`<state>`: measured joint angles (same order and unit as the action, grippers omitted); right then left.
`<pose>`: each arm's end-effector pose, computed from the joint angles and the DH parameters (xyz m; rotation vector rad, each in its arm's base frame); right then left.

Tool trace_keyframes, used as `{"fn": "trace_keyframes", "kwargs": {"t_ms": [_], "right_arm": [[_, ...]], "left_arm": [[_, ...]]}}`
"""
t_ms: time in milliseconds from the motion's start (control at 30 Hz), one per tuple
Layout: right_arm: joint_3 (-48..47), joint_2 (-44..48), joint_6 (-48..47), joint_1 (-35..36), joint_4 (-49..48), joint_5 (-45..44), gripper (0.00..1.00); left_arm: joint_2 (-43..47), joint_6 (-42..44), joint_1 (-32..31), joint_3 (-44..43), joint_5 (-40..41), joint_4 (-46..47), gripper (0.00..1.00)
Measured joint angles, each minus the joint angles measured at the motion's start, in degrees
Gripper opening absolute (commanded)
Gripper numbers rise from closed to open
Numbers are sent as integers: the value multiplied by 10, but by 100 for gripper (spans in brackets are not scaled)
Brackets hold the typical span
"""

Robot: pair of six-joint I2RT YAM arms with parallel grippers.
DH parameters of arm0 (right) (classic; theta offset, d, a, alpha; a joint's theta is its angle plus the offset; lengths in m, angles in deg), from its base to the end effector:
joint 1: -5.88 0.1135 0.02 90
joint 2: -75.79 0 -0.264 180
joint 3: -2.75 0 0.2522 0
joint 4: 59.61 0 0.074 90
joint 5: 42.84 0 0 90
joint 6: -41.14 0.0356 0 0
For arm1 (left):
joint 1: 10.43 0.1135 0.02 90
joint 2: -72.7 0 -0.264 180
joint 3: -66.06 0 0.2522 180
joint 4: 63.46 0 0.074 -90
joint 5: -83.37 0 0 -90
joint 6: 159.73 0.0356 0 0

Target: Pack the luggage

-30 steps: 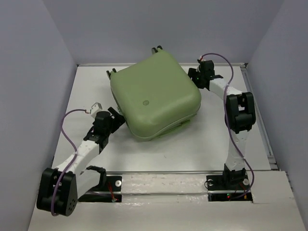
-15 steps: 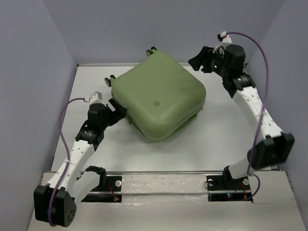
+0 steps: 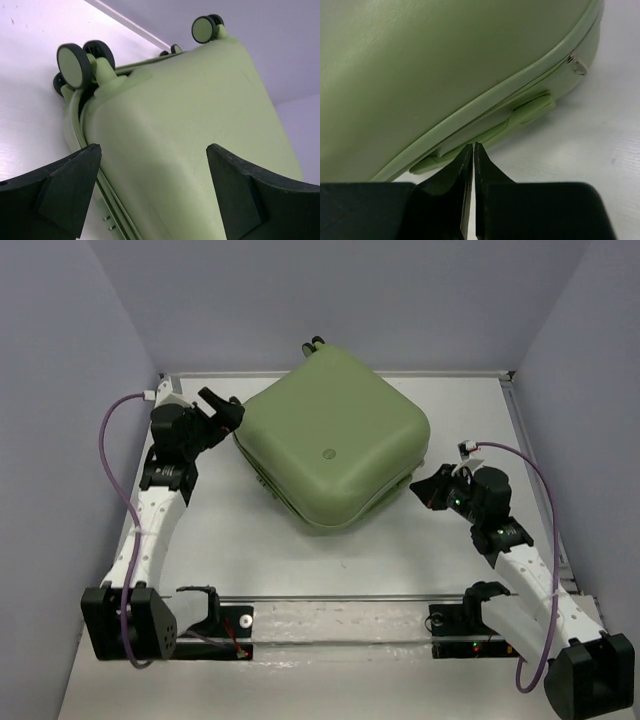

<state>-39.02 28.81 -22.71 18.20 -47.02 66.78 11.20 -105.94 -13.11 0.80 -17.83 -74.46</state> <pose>0.1864 0.0530 0.2507 -0.0092 1.9383 0.7760 0.2531 -0.0188 0.3483 -0.3568 1.7035 -0.6689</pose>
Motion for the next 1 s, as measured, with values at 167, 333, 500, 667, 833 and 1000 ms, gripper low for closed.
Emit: {"fn": "trace_keyframes", "kwargs": {"t_ms": [167, 333, 500, 667, 833, 1000], "right_arm": [[14, 49, 13, 0, -14, 36, 47], [16, 53, 14, 0, -35, 56, 53], [21, 52, 14, 0, -36, 73, 54], [29, 54, 15, 0, -36, 81, 54], [36, 57, 21, 0, -39, 87, 55], [44, 57, 24, 0, -44, 89, 65]], "left_arm": [[-124, -4, 37, -75, -23, 4, 99], [-256, -12, 50, -162, -35, 3, 99], [-372, -30, 50, -210, -56, 7, 99], [-419, -54, 54, -237, -77, 17, 94], [-447, -91, 54, -250, -91, 44, 71], [-464, -151, 59, -250, -113, 90, 19]]}}
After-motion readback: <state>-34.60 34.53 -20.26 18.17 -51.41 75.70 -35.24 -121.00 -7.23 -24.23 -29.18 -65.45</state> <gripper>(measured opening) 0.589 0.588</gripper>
